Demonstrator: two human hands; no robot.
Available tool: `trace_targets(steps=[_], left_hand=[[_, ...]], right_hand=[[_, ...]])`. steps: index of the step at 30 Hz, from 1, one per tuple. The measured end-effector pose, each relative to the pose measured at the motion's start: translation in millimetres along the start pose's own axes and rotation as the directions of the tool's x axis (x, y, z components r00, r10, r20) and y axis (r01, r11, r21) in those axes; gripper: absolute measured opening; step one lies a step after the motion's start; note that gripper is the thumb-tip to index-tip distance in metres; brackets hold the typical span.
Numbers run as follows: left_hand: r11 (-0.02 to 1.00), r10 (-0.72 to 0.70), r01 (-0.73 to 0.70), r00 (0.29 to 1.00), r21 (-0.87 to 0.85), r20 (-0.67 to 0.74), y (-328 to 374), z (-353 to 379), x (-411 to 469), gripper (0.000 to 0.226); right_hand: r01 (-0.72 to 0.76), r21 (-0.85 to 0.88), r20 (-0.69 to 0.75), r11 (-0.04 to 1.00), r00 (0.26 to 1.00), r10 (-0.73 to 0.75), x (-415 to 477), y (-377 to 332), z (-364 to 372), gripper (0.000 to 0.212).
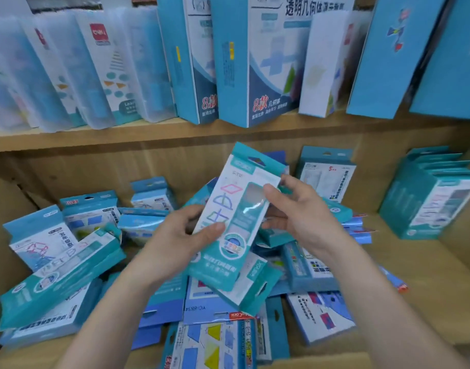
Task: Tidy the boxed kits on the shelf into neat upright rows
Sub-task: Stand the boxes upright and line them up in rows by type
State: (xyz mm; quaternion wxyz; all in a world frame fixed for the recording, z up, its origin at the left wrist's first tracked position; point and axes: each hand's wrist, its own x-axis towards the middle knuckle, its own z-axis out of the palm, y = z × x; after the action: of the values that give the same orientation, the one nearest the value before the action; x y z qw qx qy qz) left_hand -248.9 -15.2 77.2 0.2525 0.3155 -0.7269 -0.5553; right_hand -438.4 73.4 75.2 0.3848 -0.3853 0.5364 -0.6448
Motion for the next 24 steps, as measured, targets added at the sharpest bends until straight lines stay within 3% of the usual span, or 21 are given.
trace_targets(steps=[2,3,5,6,8,10,14,16,18,20,24], left_hand=[[0.997,0.004,-0.013,0.994,-0.080,-0.107,-7,2,-2,0.018],[0.995,-0.014,-0.002,0.988,-0.104,-0.154,-11,0,-1,0.019],[0.979,-0.087,0.050,0.979,-0.196,-0.185,-22,-5,0,0.022],[0.962,-0.130,0.082,0.976,-0.259,-0.174,-28,-4,1,0.024],[0.930,-0.198,0.143,0.971,-0.339,-0.136,-34,3,2,0.027],[0.905,-0.251,0.196,0.962,-0.378,-0.102,-37,9,3,0.026],[0.880,-0.316,0.253,0.944,-0.402,-0.096,-42,12,7,0.027],[0.876,-0.326,0.263,0.940,-0.404,-0.096,-43,11,8,0.026],[0.870,-0.330,0.264,0.939,-0.416,-0.096,-43,11,7,0.023],[0.864,-0.334,0.262,0.937,-0.429,-0.100,-43,10,5,0.021],[0.866,-0.303,0.219,0.945,-0.449,-0.125,-38,11,0,0.023]], right_hand=[[0.034,-0.268,0.065,0.963,0.998,-0.017,-9,-10,-32,0.036],[0.040,-0.495,0.096,0.868,0.995,0.008,-10,-14,-53,0.047],[-0.002,-0.849,0.102,0.528,0.981,0.168,-8,-18,-86,0.063],[-0.023,-0.927,0.083,0.375,0.961,0.263,-4,-17,-96,0.071],[-0.019,-0.977,0.068,0.213,0.917,0.394,10,-13,-101,0.084],[0.058,-0.995,0.088,0.081,0.896,0.435,25,-7,-95,0.092],[0.216,-0.962,0.164,-0.169,0.946,0.279,36,6,-85,0.074],[0.285,-0.946,0.253,-0.155,0.947,0.200,30,14,-87,0.062],[0.297,-0.953,0.288,-0.057,0.949,0.130,23,15,-94,0.052],[0.259,-0.965,0.260,0.037,0.964,0.047,17,9,-98,0.043],[0.244,-0.949,0.178,0.198,0.936,-0.303,6,0,-102,0.029]])
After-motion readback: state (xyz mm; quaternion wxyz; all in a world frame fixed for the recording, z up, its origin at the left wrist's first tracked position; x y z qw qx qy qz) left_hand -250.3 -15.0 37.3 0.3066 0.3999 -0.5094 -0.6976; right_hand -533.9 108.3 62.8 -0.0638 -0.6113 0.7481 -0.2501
